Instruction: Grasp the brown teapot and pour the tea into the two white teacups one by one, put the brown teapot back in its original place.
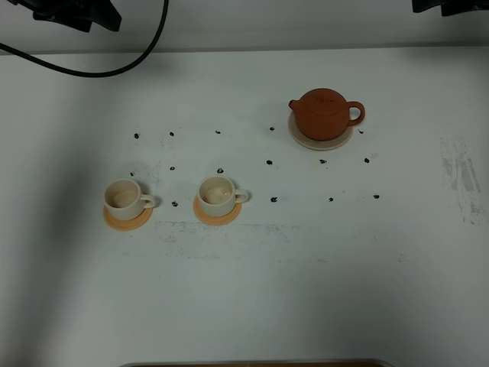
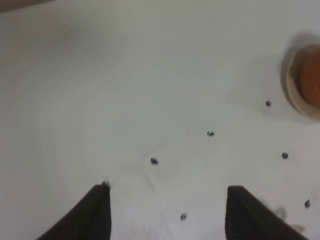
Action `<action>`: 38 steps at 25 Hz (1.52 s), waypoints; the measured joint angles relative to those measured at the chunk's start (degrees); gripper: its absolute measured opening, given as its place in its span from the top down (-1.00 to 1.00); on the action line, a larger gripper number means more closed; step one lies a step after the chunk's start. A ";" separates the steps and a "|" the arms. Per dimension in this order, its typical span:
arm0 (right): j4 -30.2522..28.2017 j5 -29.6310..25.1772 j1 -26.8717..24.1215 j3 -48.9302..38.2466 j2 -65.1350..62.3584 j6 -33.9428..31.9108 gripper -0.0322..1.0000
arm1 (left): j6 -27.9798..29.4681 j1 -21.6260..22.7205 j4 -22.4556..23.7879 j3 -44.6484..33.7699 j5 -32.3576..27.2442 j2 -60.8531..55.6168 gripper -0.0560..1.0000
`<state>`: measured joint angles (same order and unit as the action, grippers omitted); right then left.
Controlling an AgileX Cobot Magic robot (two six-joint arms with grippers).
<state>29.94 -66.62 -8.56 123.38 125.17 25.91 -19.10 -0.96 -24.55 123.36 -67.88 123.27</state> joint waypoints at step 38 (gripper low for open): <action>22.94 30.37 0.00 -65.84 -61.85 20.17 -0.07 | 5.46 0.00 16.46 -71.26 35.14 -64.08 -0.10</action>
<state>52.88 -36.24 -8.56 57.54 63.32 46.08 -13.65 -0.96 -8.08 52.10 -32.74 59.19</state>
